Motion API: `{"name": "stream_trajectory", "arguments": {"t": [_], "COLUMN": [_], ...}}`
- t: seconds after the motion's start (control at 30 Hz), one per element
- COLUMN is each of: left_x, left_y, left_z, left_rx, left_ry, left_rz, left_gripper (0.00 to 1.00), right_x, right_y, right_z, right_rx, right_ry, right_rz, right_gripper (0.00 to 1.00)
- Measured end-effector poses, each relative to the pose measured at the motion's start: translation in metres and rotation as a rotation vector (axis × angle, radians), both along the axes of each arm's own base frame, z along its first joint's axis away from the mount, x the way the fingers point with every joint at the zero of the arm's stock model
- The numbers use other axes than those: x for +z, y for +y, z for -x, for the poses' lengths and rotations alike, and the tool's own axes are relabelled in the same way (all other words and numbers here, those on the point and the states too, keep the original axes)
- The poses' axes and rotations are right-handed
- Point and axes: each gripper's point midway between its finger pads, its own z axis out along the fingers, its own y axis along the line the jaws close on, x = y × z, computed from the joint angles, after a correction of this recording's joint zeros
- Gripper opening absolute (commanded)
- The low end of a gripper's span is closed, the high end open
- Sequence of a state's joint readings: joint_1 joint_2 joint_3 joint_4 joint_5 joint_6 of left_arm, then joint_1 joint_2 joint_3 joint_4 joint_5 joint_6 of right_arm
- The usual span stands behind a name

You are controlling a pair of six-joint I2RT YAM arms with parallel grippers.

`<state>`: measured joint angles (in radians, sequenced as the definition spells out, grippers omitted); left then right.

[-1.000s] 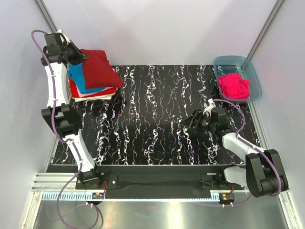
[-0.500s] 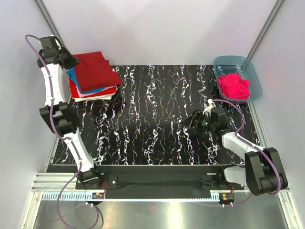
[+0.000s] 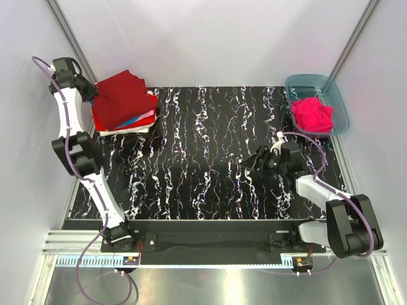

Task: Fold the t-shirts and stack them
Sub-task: Neatly place the folded tshirt to the corner

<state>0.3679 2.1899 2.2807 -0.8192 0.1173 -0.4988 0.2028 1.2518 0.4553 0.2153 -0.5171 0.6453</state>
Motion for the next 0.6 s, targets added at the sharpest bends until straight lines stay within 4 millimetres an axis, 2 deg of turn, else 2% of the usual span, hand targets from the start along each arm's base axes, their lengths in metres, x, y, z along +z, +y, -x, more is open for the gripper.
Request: {"name": "stream_trajectory", "arguments": {"t": [0.13, 0.23, 0.27, 0.4, 0.6], "left_x": [-0.027, -0.042, -0.046, -0.047, -0.049], "left_y": [0.009, 0.011, 0.011, 0.013, 0.011], "left_z": [-0.003, -0.005, -0.005, -0.005, 0.001], "left_rx": [0.020, 0.025, 0.026, 0.032, 0.052], "left_ry": [0.048, 0.073, 0.079, 0.081, 0.084], "left_rz": [0.004, 0.008, 0.008, 0.004, 0.031], "left_gripper": [0.00, 0.27, 0.44, 0.74, 0.94], "right_x": [-0.001, -0.001, -0.001, -0.001, -0.001], "right_y": [0.000, 0.000, 0.000, 0.000, 0.000], "right_z": [0.000, 0.000, -0.001, -0.001, -0.001], "right_rx": [0.000, 0.000, 0.000, 0.000, 0.000], "right_ry": [0.005, 0.005, 0.005, 0.005, 0.005], "right_rz": [0.001, 0.001, 0.001, 0.001, 0.001], "right_gripper": [0.71, 0.71, 0.71, 0.71, 0.72]}}
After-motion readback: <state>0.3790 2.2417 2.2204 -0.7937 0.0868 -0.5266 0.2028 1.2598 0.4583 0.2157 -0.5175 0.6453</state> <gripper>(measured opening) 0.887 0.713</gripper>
